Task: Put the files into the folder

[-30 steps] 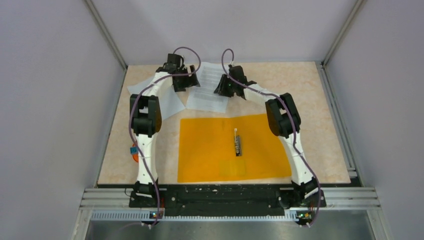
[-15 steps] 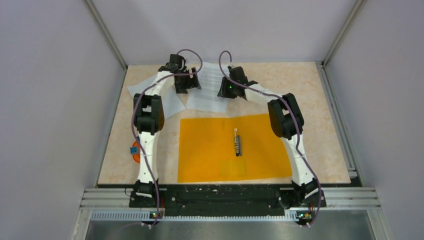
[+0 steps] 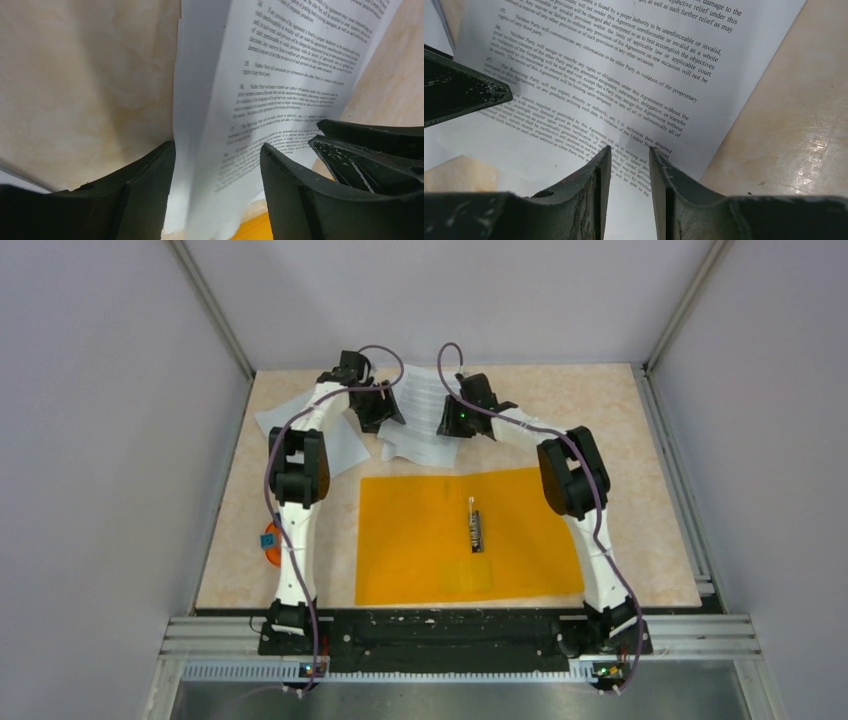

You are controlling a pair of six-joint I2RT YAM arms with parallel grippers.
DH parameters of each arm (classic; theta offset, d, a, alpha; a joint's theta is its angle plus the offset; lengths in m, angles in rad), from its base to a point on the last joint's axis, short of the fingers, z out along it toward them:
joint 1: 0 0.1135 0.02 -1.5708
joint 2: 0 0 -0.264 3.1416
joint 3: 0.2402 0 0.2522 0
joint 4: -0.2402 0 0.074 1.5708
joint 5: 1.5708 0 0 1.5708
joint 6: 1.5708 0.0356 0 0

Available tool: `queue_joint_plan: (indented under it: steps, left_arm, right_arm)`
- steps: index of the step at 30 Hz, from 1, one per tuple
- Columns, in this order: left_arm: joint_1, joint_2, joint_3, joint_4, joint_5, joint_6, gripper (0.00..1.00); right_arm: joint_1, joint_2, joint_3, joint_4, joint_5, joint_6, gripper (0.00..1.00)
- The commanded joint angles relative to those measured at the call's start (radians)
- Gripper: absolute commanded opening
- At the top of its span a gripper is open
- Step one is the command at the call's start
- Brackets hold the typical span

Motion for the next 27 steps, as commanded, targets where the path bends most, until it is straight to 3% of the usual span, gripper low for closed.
queue_joint_plan:
  steps: [1, 4, 8, 11, 14, 27]
  left_arm:
    - [-0.002, 0.007, 0.030, -0.041, 0.084, -0.076, 0.65]
    - [0.001, -0.012, 0.028, -0.026, 0.116, -0.122, 0.58]
    - [0.007, -0.060, 0.009, 0.013, 0.136, -0.176, 0.57]
    - [0.012, -0.093, -0.015, 0.056, 0.191, -0.212, 0.68]
    - [0.014, -0.109, -0.023, 0.084, 0.240, -0.231, 0.73]
    - [0.024, -0.192, -0.175, 0.269, 0.339, -0.400, 0.80]
  right_arm:
    - [-0.016, 0.014, -0.010, -0.121, 0.003, -0.025, 0.35]
    - [-0.022, 0.015, -0.008, -0.122, -0.001, -0.027, 0.34]
    - [-0.028, 0.017, -0.005, -0.121, -0.004, -0.027, 0.34]
    - [-0.031, 0.022, -0.004, -0.122, -0.008, -0.029, 0.34]
    - [-0.035, 0.024, -0.008, -0.122, -0.011, -0.030, 0.34]
    - [-0.052, 0.026, -0.016, -0.122, -0.018, -0.031, 0.34]
